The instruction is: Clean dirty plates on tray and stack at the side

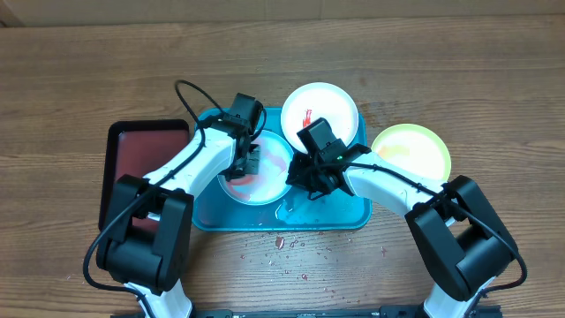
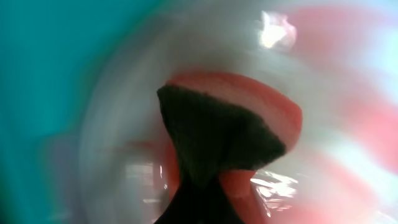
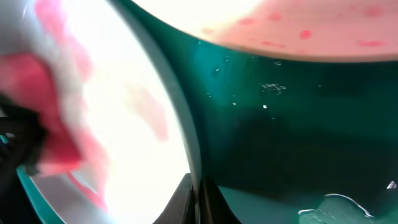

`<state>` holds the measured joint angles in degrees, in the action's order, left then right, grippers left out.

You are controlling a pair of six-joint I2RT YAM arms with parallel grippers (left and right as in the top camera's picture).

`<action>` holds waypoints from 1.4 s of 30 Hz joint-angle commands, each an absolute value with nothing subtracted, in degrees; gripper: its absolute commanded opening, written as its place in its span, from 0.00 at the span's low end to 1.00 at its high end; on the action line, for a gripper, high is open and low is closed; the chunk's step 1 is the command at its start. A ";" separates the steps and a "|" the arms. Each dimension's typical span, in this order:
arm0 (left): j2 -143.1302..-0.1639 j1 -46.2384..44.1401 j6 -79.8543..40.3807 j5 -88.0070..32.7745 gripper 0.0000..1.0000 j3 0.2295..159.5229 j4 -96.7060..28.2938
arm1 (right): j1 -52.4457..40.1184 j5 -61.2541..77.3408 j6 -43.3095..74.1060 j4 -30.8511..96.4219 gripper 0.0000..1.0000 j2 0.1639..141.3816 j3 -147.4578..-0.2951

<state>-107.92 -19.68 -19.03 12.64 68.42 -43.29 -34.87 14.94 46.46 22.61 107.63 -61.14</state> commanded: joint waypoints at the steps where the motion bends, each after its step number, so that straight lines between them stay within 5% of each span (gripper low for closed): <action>1: -109.93 -18.31 -25.91 31.51 0.04 68.16 -45.52 | -35.51 16.16 45.54 23.24 0.04 106.96 -61.89; 5: -109.93 -18.37 -22.83 24.27 0.04 68.16 -47.11 | -35.51 16.16 45.54 23.24 0.04 106.96 -61.89; 12: -109.93 -18.39 0.12 -4.54 0.04 68.16 -40.86 | -36.14 17.17 45.52 23.68 0.04 106.96 -61.89; 19: -109.93 -18.39 3.03 -14.66 0.04 68.47 -30.94 | -38.33 17.26 45.52 23.73 0.04 106.96 -61.89; 25: -109.93 -18.39 1.21 -11.09 0.04 68.64 -29.56 | -38.28 17.23 45.34 23.70 0.04 106.96 -61.89; 34: -109.93 -18.35 -23.73 35.88 0.04 68.64 -48.97 | -38.28 17.23 45.30 23.57 0.04 106.96 -61.89; 38: -109.93 -18.35 -24.91 35.68 0.04 68.64 -50.94 | -38.28 17.19 45.30 23.11 0.04 106.96 -61.89; 42: -109.93 -18.39 -22.65 21.26 0.04 68.64 -50.96 | -38.24 17.06 45.08 23.24 0.04 106.96 -61.89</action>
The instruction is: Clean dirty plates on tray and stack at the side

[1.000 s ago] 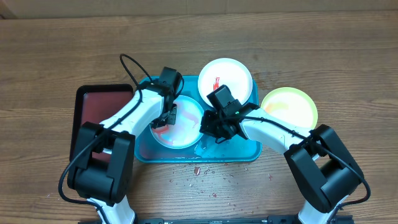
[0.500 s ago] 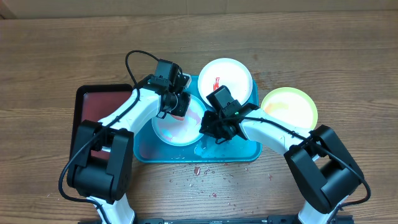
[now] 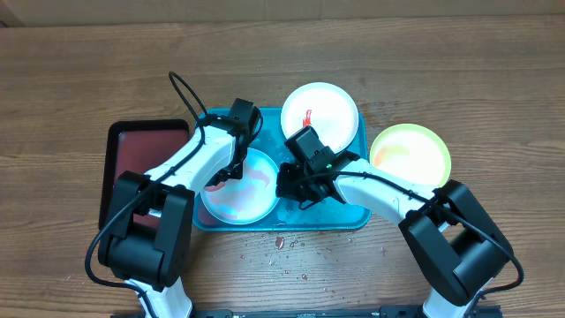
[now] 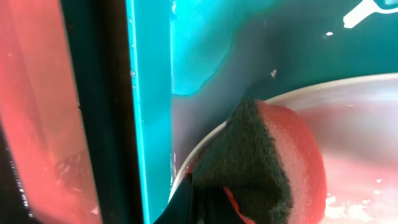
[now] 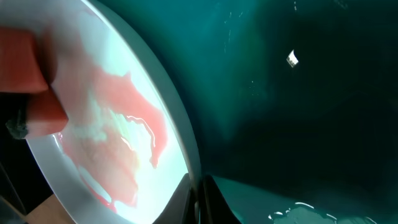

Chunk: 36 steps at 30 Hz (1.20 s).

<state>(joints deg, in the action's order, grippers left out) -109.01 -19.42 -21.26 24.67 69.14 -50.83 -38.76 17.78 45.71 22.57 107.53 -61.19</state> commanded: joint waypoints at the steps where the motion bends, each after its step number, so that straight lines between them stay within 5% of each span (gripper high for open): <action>1: -109.93 -18.39 -20.78 16.23 0.04 68.64 -50.96 | -38.24 17.04 45.08 23.24 0.04 106.96 -61.89; 8: -109.93 -18.44 7.05 -25.54 0.04 68.64 -54.17 | -38.24 17.02 44.91 23.20 0.04 106.96 -61.89; 16: -109.93 -18.41 11.75 -32.51 0.04 68.64 -49.04 | -38.24 17.02 44.91 22.98 0.04 106.96 -61.89; 19: -109.93 -18.41 4.82 -29.08 0.04 68.64 -40.91 | -38.24 17.02 44.88 23.03 0.04 106.96 -61.89; 23: -109.93 -18.39 -12.53 -4.43 0.04 68.99 -35.57 | -38.24 17.02 44.91 23.20 0.04 106.96 -61.89; 30: -109.93 -18.41 -25.47 26.61 0.04 70.96 -44.80 | -38.24 17.02 44.88 23.22 0.04 106.96 -61.89; 36: -109.93 -18.44 -24.43 22.63 0.04 70.96 -52.82 | -38.24 16.80 44.91 23.00 0.04 106.96 -61.89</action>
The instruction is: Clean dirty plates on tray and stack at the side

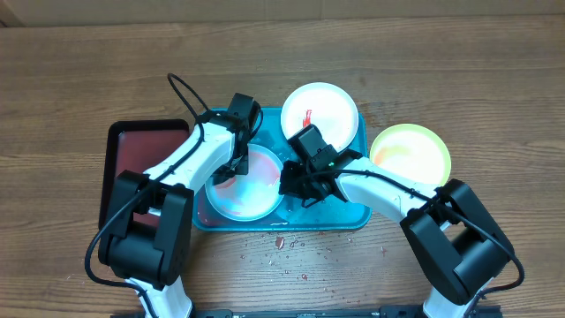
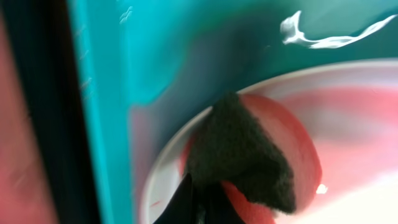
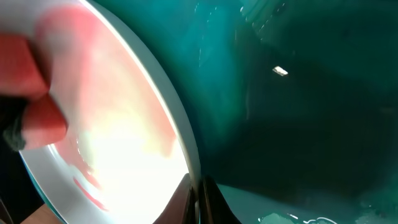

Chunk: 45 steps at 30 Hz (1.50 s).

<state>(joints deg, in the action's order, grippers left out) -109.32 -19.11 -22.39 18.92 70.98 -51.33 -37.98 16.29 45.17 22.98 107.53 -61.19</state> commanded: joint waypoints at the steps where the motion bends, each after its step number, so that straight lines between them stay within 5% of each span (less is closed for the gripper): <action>1: -109.93 -18.44 -21.78 17.10 0.04 70.96 -53.47 | -38.24 16.80 44.91 23.00 0.04 106.96 -61.89; 6: -109.93 -18.44 -0.71 -20.25 0.04 70.94 -53.82 | -38.24 16.78 44.91 23.00 0.04 106.96 -61.89; 10: -109.93 -18.44 9.37 -36.62 0.04 70.94 -53.21 | -38.24 16.78 44.88 23.00 0.04 106.96 -61.89; 16: -109.93 -18.39 7.33 -31.44 0.04 70.94 -46.11 | -38.24 16.78 44.88 23.00 0.04 106.96 -61.89; 24: -109.93 -18.31 -21.56 11.90 0.04 70.94 -47.31 | -38.24 16.62 44.88 23.03 0.04 106.96 -61.89; 27: -109.93 -18.31 -25.63 17.56 0.04 70.94 -51.66 | -38.24 16.60 44.88 23.00 0.04 106.96 -61.89; 36: -109.93 -18.41 -23.62 15.31 0.04 70.96 -60.55 | -38.24 16.60 44.88 23.00 0.04 106.96 -61.89; 45: -109.93 -18.46 0.56 -19.42 0.04 70.94 -59.90 | -38.24 16.60 44.88 22.90 0.04 106.96 -61.89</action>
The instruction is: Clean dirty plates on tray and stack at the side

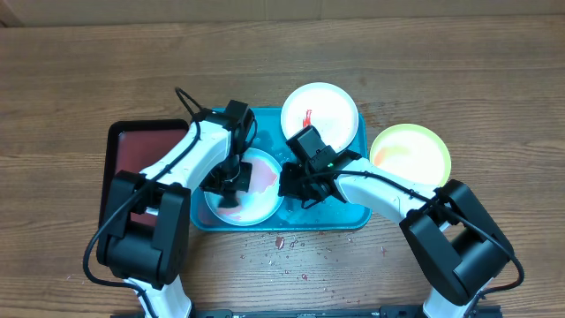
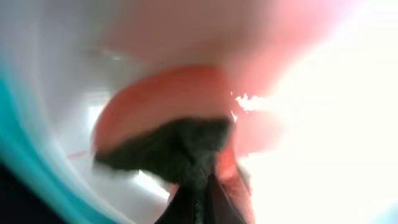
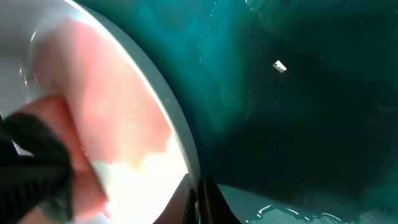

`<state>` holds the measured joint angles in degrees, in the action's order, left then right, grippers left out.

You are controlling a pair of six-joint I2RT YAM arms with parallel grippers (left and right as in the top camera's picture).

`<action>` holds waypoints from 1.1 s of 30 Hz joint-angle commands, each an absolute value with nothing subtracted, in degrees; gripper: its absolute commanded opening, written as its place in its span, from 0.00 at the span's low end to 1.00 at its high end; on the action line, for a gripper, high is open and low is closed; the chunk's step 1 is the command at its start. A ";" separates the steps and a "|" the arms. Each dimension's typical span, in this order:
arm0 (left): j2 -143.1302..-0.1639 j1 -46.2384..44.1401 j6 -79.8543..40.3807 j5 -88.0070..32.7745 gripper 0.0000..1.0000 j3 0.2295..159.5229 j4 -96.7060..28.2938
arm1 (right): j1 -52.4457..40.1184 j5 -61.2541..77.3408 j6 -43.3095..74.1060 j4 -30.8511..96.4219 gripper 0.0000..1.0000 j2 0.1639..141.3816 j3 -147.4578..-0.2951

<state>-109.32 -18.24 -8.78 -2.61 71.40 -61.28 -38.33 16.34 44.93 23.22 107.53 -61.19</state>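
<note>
A white plate (image 1: 256, 196) smeared pink lies in the left half of the teal tray (image 1: 353, 216). My left gripper (image 1: 228, 181) is shut on a sponge (image 2: 180, 118), red with a dark scouring side, pressed onto the plate's middle. My right gripper (image 1: 290, 184) is shut on the plate's right rim (image 3: 180, 134), its fingertips pinching the edge. A second white plate (image 1: 320, 110) with a red stain rests at the tray's back. A clean green plate (image 1: 410, 152) sits on the table to the right.
A dark tray with a red inside (image 1: 132, 155) lies left of the teal tray. Red crumbs (image 1: 282, 247) speckle the wood in front. Water pools on the teal tray floor (image 3: 292, 124).
My left gripper moved with the sponge from the plate's upper left edge to its middle. The right gripper still pinches the plate's right rim.
The sponge was on the plate's middle while my right gripper held the rim. Then the plate lay further left and forward, with the sponge at its upper left edge. The sponge stayed near that edge, and now it is back at the middle.
</note>
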 commanded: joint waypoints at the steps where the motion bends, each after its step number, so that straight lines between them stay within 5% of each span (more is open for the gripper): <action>1: -109.93 -18.46 1.23 -21.76 0.04 70.94 -58.59 | -38.24 16.60 44.88 22.90 0.04 106.96 -61.89; 8: -110.10 -18.63 -0.12 -20.53 0.05 70.91 -46.33 | -38.24 16.62 44.86 23.03 0.04 106.96 -61.89; 18: -110.15 -17.89 -22.09 17.54 0.04 71.02 -47.99 | -38.24 16.62 44.69 23.03 0.04 106.96 -61.89; 33: -110.02 -13.85 -20.56 2.83 0.04 102.91 -68.75 | -38.24 17.26 44.49 24.34 0.04 106.21 -62.46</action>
